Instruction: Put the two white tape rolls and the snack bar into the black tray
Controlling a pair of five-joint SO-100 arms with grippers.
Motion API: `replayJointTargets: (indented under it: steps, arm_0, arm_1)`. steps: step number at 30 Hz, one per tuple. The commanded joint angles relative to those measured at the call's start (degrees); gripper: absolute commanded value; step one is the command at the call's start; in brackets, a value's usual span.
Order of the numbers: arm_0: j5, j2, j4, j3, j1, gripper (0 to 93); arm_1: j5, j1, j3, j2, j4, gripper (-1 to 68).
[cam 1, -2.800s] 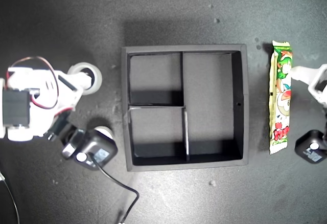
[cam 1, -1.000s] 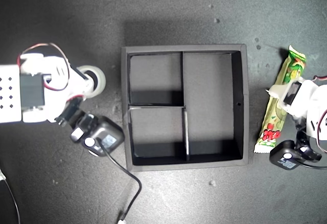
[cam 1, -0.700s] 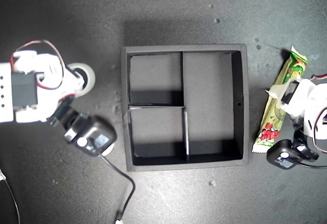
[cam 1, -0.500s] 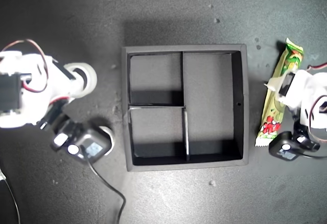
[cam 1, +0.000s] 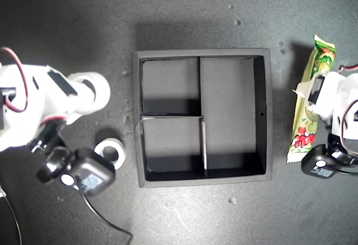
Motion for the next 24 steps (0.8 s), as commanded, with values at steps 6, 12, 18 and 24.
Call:
replayJointTargets:
  steps: [6,12,18,24]
  arm_0:
    - [1.7,-7.9,0.3,-14.2,1.3,0.1]
    - [3.6,-16.5,1.1,-24.2,0.9,0.1]
    - [5.8,-27.5,2.2,-34.2,-0.4,0.1]
    - [7.2,-37.0,5.4,-45.4,-1.5,0.1]
  arm_1:
    - [-5.2,1.8,-19.0,0.4,10.7,7.9]
    - [-6.4,1.3,-27.2,0.3,9.2,8.1]
    - [-5.7,-1.4,-30.1,-4.7,3.0,7.4]
    - [-5.1,-3.6,-42.5,-17.3,3.7,7.9]
